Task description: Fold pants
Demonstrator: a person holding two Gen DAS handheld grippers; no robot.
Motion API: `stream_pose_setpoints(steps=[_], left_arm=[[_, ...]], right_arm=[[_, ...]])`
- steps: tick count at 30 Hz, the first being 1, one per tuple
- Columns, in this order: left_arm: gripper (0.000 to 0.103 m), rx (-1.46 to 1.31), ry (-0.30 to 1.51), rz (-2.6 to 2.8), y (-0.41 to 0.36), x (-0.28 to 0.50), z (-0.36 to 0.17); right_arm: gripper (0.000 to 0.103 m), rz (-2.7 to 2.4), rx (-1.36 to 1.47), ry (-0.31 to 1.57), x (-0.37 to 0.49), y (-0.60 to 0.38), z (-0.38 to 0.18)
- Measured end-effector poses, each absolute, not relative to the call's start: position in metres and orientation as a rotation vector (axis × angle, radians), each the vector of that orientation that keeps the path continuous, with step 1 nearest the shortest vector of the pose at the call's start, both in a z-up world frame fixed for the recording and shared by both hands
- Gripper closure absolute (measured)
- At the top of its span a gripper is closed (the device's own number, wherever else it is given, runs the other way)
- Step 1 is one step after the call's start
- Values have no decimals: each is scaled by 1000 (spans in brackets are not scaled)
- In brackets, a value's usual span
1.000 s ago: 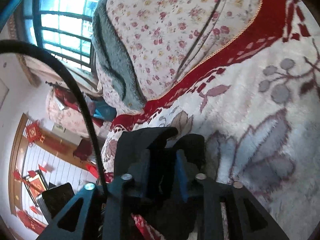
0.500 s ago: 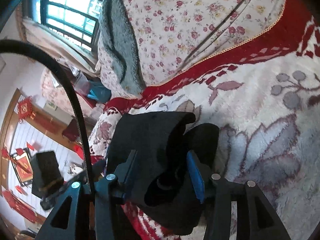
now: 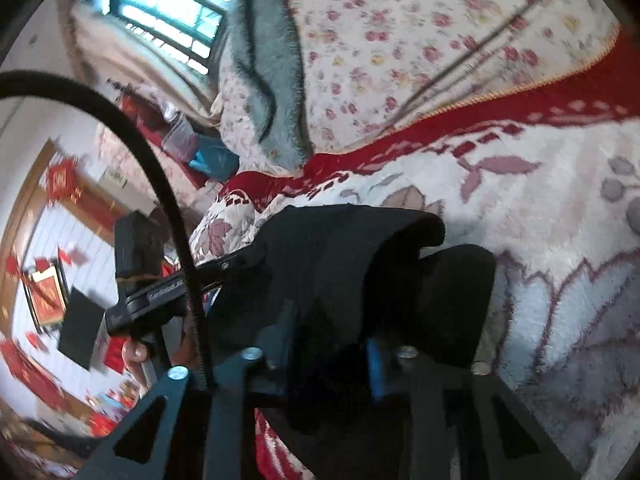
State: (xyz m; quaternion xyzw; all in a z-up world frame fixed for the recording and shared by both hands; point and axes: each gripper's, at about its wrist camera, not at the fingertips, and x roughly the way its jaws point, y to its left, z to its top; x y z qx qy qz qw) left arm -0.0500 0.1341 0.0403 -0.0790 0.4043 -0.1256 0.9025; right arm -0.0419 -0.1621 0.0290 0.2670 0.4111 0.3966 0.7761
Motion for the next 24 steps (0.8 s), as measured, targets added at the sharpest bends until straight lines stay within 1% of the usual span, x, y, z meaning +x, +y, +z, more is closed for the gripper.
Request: stream_pose_setpoints(steps=[1,3,8,10,18,20,22,24], left_arm=[[46,-137,829,-264,130,-51,41],[50,-78,812,-275,121,-60,46],[50,-80,793,-333,112,-79,60],[50,-68,800,-326,109,-83,62],[51,-20,825,-270,102,-81,38],[52,-17,817,-267,101,-82,36],[56,-15,810,-262,101,-82,35],[57,-26,805,-262,103,-81,34]], right_arm=[[89,862,585,880,-44,-163,30],[91,853,557,850,-51,-166,39],[92,829,494,773,-69,-178,65],[92,815,478,776,-70,-183,67],[92,708,387,845,-61,-178,41],[92,702,397,845,-60,-179,36],[92,697,387,841,-60,-180,35],[92,691,375,838,-60,-180,35]])
